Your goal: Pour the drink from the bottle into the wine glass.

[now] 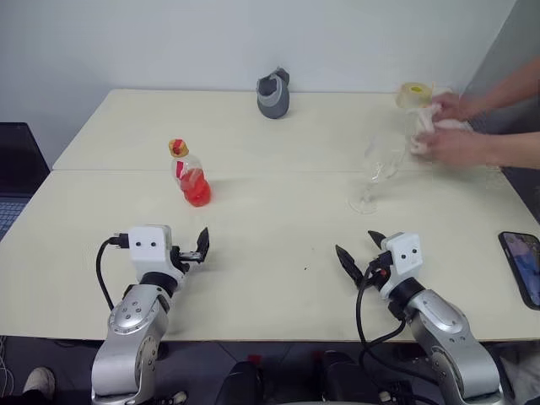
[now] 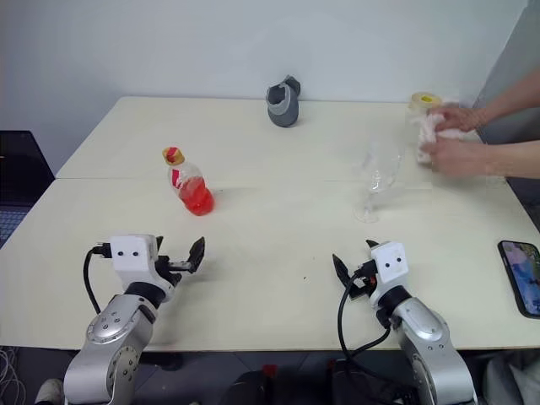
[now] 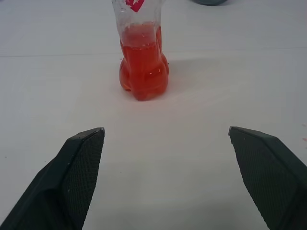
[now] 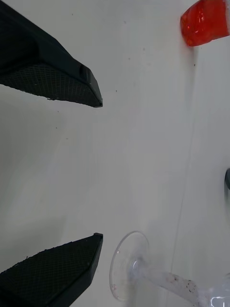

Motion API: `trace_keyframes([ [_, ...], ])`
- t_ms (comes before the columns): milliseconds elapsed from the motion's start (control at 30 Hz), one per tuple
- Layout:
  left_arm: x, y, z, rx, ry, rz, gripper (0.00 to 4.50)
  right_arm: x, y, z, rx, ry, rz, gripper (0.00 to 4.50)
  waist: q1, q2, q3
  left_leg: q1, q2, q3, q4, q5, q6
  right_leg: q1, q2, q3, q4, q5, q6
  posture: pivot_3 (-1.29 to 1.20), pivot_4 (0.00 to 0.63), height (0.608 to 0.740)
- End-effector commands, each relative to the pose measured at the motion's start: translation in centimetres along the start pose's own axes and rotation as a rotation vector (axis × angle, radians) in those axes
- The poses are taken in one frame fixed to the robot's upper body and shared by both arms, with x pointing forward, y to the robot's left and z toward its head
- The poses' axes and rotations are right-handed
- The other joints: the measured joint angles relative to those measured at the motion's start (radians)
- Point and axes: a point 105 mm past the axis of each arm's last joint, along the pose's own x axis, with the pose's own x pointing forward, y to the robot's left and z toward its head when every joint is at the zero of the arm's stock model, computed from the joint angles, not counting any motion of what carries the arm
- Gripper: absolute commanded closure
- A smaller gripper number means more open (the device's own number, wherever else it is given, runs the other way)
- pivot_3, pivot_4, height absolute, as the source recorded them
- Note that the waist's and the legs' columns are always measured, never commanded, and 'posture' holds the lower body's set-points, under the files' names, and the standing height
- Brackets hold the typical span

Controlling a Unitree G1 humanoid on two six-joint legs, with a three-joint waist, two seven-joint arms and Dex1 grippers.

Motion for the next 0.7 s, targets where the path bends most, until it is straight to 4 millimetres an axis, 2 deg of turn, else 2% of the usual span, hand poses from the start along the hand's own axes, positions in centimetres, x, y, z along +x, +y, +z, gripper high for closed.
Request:
trace_keyframes([
  [33, -0.13, -0.4, 1.5, 0.025, -0.051, -0.019, 0.01, -0.28, -0.08, 1.95, -0.017, -0.08, 0.001, 0.0, 0.0, 0.0, 0.0, 0.0, 0.0, 0.0, 0.0, 0.0, 0.0, 0.0, 0.0, 0.0, 0.0, 0.0, 0.0, 0.0, 0.15, 0.74],
  [367, -0.18, -0.53, 1.66, 0.045, -0.058, -0.018, 0.01, -0.31, 0.02, 2.11, -0.023, -0.085, 0.021, 0.0, 0.0, 0.0, 0.0, 0.0, 0.0, 0.0, 0.0, 0.0, 0.0, 0.0, 0.0, 0.0, 0.0, 0.0, 0.0, 0.0, 0.15, 0.74],
  [467, -0.13, -0.18, 1.72, 0.06, -0.064, 0.032, 0.01, -0.25, 0.0, 2.22, -0.024, -0.089, 0.029, 0.0, 0.0, 0.0, 0.0, 0.0, 0.0, 0.0, 0.0, 0.0, 0.0, 0.0, 0.0, 0.0, 0.0, 0.0, 0.0, 0.0, 0.15, 0.74],
  [700, 0.08, -0.45, 1.35, 0.021, -0.037, 0.054, 0.01, -0.17, 0.18, 2.28, -0.024, -0.092, 0.046, 0.0, 0.0, 0.0, 0.0, 0.0, 0.0, 0.0, 0.0, 0.0, 0.0, 0.0, 0.0, 0.0, 0.0, 0.0, 0.0, 0.0, 0.15, 0.74],
])
